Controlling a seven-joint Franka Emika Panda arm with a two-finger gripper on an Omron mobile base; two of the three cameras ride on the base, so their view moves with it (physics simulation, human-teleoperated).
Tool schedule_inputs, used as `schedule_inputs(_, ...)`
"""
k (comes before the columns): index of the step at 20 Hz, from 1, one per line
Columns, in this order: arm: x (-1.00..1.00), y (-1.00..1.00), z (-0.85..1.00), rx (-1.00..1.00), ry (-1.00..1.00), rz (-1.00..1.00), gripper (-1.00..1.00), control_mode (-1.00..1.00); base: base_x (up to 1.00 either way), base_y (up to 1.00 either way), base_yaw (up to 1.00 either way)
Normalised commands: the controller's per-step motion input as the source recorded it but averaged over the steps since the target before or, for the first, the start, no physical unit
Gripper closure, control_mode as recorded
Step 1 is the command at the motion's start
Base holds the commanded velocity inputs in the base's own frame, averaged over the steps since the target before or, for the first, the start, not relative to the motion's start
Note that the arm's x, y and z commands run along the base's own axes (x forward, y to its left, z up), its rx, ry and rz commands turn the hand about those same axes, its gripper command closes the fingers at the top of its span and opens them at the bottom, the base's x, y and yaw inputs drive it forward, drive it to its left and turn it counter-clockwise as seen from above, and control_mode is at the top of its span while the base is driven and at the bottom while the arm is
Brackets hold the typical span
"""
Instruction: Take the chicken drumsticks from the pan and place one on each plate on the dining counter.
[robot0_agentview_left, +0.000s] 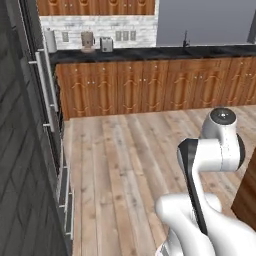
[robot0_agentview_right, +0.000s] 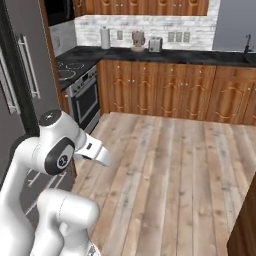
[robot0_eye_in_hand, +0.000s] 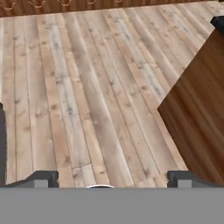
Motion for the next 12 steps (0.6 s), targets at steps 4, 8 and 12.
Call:
schedule_inputs(4,0.00,0.00,0.00,0.00,0.00,0.00,-1.00,1.00,1.00,-0.38,0.14)
schedule_inputs(8,0.00,0.00,0.00,0.00,0.00,0.00,-1.00,1.00,1.00,-0.32,0.23)
schedule_inputs(12,0.00,0.00,0.00,0.00,0.00,0.00,-1.00,1.00,1.00,-0.33,0.30)
